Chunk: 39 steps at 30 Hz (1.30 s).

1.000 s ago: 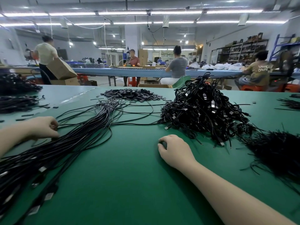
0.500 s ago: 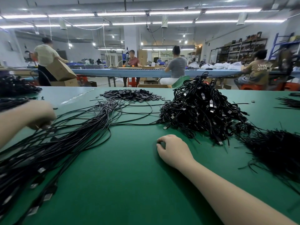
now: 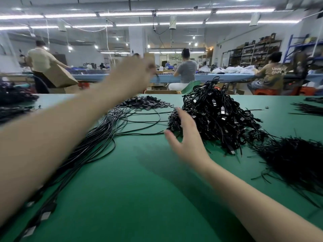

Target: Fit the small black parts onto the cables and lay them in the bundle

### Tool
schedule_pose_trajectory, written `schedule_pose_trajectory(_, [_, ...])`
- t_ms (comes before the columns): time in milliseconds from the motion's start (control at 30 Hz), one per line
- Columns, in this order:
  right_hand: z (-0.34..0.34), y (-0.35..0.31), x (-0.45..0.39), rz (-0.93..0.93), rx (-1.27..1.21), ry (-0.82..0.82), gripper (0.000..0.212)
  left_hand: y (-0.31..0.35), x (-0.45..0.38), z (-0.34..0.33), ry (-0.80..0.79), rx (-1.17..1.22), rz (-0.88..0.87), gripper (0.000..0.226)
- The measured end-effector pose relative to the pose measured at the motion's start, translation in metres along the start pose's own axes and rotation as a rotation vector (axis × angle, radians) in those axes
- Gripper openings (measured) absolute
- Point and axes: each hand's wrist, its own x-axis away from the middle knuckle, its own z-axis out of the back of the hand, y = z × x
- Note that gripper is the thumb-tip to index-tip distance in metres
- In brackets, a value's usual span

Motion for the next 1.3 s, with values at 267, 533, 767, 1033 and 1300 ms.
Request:
schedule_pose_trajectory(267, [0.101,-0.011,-0.045,-0.161,-0.366,-0.102,0.027,0.061,0.029,-0.058,-0.360,0.906,0.238,0.023])
schedule_pose_trajectory(533, [0.136,-0.010,-0.050,-0.415,-0.615,0.292,0.027,-0.019,0.041,-0.042,-0.568,1.250,0.373,0.025])
schedule_pose_trajectory(767, [0.124,-0.015,-0.055,-0.429,-0.641,0.194,0.028,-0.042,0.045,-0.046,-0.155,2.092,0.616,0.008])
schedule_pose_trajectory(1033, [0.094,-0.010,-0.035,-0.524,-0.361,-0.822,0.028,-0.023,0.038,-0.027,0.118,2.283,0.492,0.041])
schedule_pose_trajectory(1300, [0.102,-0.021,-0.049,-0.562,-0.561,-0.306,0.038,-0.001,0.047,-0.017,-0.888,1.179,0.111,0.049])
